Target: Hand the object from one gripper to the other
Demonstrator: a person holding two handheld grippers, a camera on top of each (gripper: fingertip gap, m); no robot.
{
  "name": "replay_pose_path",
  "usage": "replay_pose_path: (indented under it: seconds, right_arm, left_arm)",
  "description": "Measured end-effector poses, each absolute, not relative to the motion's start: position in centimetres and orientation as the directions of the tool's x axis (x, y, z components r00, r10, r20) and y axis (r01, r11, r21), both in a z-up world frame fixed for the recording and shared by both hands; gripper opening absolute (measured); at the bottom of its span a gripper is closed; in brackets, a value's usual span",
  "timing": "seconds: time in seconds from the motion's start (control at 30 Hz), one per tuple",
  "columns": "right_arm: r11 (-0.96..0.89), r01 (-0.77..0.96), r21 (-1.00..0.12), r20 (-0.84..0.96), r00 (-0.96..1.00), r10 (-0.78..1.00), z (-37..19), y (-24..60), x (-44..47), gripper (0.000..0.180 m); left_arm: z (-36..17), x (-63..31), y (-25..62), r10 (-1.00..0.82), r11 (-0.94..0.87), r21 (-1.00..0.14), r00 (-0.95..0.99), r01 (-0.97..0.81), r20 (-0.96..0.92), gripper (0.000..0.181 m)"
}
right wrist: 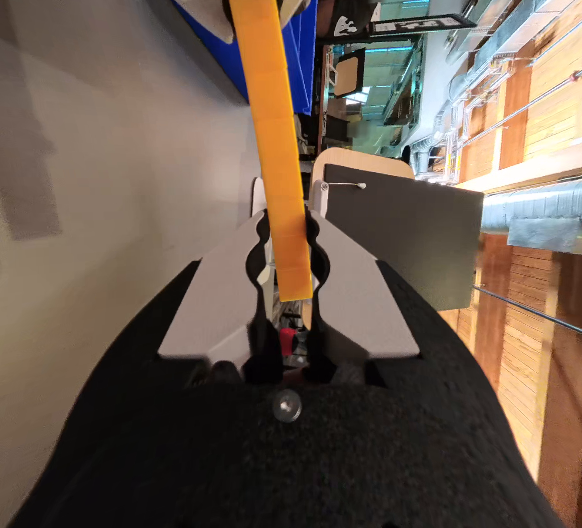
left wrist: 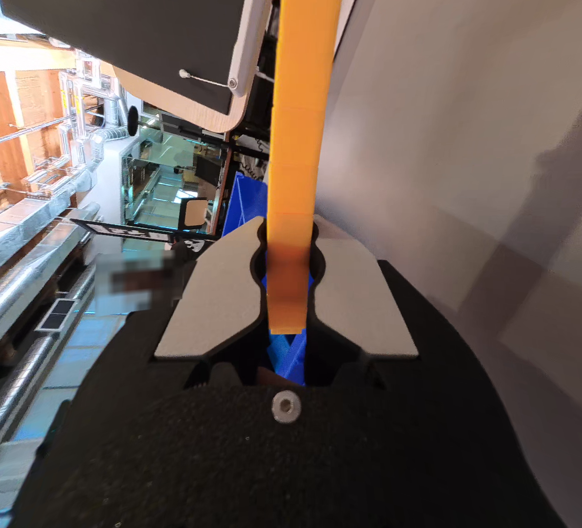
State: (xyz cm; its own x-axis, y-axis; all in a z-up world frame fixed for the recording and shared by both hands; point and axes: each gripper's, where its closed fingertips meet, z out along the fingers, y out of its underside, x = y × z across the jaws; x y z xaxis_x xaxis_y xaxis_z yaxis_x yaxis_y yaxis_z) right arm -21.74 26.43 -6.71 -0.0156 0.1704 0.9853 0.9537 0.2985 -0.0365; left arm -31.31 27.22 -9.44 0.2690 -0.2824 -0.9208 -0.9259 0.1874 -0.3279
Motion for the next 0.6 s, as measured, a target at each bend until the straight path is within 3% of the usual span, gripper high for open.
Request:
replay_pose_path:
  seconds: [0.1,0.23,0.37,0.47,0.53,0.6]
  right_arm:
    - [0.283,0.957,-0.063,0.986,0.015,0.167,-7.2,27.1,-20.9,0.022]
    - [0.232,0.92,-0.317,0.92,0.238,0.313,-8.5,28.4,-18.8,0.022]
    - [0.156,0.802,-0.576,0.772,0.472,0.426,-8.8,29.0,-16.9,0.022]
    - [0.107,0.627,-0.771,0.582,0.627,0.518,-8.1,28.8,-16.5,0.022]
    - [0.072,0.416,-0.907,0.357,0.666,0.655,-7.4,27.5,-18.0,0.021]
    - [-0.003,0.212,-0.977,0.124,0.583,0.803,-6.6,25.2,-20.5,0.021]
  left_arm:
    - [-9.3,-30.9,26.8,-0.322,0.202,-0.396,0.321,-0.896,-0.891,0.031]
    - [-8.1,-30.8,26.1,-0.352,0.24,-0.51,0.415,-0.826,-0.839,0.048]
    - [-3.6,-32.0,25.1,-0.35,0.295,-0.724,0.635,-0.623,-0.689,0.052]
    - [-0.3,-33.0,24.6,-0.36,0.321,-0.841,0.765,-0.436,-0.534,0.05]
    - [-1.1,-31.9,24.3,-0.504,0.233,-0.921,0.771,-0.311,-0.388,0.05]
    - [-2.7,-29.4,23.1,-0.71,0.092,-0.983,0.682,-0.158,-0.176,0.05]
